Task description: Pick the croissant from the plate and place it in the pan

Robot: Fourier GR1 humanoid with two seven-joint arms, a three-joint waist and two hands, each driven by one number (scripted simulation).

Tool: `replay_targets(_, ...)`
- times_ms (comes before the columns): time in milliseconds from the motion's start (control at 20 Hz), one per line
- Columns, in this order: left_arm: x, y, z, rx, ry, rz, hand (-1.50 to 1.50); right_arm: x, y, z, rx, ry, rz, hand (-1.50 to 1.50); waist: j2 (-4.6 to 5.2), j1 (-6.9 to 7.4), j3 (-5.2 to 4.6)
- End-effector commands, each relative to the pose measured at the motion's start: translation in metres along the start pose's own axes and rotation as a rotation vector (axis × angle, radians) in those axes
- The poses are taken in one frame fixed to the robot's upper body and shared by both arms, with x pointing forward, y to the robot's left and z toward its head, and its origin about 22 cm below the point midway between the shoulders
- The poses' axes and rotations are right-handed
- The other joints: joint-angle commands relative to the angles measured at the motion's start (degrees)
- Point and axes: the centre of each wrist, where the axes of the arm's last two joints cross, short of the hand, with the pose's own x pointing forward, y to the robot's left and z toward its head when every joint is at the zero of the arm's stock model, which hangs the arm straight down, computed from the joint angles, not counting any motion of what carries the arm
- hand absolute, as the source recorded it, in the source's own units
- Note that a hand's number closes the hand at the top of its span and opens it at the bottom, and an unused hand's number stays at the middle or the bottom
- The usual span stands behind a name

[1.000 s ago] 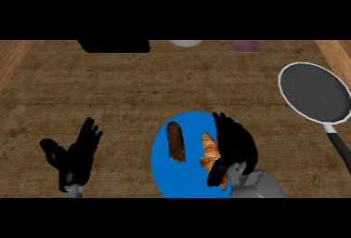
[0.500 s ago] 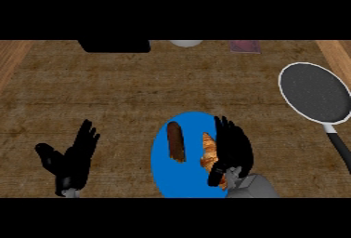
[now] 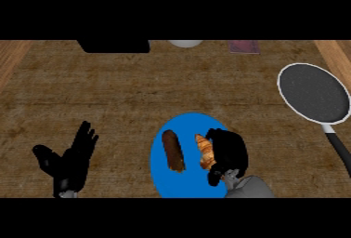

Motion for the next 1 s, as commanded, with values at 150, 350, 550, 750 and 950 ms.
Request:
replay_targets(150,-0.007,-0.015,0.003,0.003,0.012,0.021,0.00,-0.003,0.004,-0.006,-0.028,-0.039,0.019,1.50,0.30,0.07,0.25)
replay_targets(350,-0.011,-0.015,-0.016,0.004,0.009,-0.003,0.00,0.002,-0.001,-0.009,0.005,-0.058,0.039,1.50,0.34,-0.05,0.24)
replay_targets(550,0.006,0.003,-0.012,0.001,0.009,0.029,0.00,-0.053,-0.023,-0.030,0.003,-0.152,0.062,1.50,0.34,0.04,0.25)
replay_targets(750,0.008,-0.013,-0.008,-0.007,0.004,0.004,0.00,-0.052,-0.019,-0.027,-0.098,-0.190,0.127,1.50,0.30,-0.04,0.25)
replay_targets(950,-0.007,-0.015,-0.004,0.001,0.015,0.011,0.00,-0.038,-0.047,-0.007,-0.373,-0.254,0.113,1.50,0.11,-0.41,0.23)
